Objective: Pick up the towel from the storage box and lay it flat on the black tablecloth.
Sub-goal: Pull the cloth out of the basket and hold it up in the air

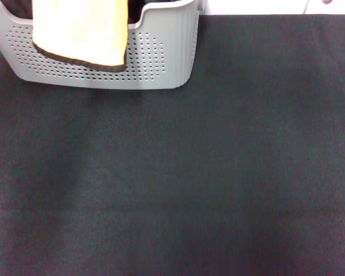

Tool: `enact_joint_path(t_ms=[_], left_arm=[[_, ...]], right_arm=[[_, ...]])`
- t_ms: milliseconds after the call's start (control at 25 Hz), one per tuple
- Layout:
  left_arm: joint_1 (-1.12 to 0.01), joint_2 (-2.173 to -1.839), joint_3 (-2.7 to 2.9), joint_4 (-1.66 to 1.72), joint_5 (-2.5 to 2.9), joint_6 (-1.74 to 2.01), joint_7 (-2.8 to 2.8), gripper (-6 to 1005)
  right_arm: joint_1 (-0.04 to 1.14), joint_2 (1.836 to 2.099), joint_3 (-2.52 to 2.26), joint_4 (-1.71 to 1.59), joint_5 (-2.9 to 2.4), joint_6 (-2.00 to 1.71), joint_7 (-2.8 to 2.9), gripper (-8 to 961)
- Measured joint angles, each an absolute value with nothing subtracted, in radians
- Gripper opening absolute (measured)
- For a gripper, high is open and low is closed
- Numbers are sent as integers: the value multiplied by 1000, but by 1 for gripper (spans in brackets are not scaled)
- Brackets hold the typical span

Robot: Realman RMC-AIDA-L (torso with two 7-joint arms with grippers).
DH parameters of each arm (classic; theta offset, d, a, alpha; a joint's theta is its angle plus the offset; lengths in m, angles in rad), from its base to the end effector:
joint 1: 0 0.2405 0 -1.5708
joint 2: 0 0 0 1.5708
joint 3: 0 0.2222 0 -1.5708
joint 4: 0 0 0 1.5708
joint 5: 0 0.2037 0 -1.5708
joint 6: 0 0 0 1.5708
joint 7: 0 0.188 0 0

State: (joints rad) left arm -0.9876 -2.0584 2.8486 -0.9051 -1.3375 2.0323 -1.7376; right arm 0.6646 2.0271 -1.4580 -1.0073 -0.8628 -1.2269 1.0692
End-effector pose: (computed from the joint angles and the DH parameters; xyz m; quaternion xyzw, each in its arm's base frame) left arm -0.0747 0.3611 0.1886 -0.7483 -0.0693 -0.6318 0.1900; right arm -0.0314 0.3572 0.0317 -0.8357 -0.1235 0.5030 0.1825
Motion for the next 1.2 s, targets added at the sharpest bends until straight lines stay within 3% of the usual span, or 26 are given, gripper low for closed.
enact_joint_path(t_ms=[800,1200], left_arm=[[-978,-2064,2849,-756,-1347,2037,-1732,15],[-979,-2089,2847,-708,-1355,2038,-1697,15]], right_arm=[[566,2028,-1543,-1036,-800,-1275,1090,768],[587,2028,-1668,-1020,-570,-1178,878,768]])
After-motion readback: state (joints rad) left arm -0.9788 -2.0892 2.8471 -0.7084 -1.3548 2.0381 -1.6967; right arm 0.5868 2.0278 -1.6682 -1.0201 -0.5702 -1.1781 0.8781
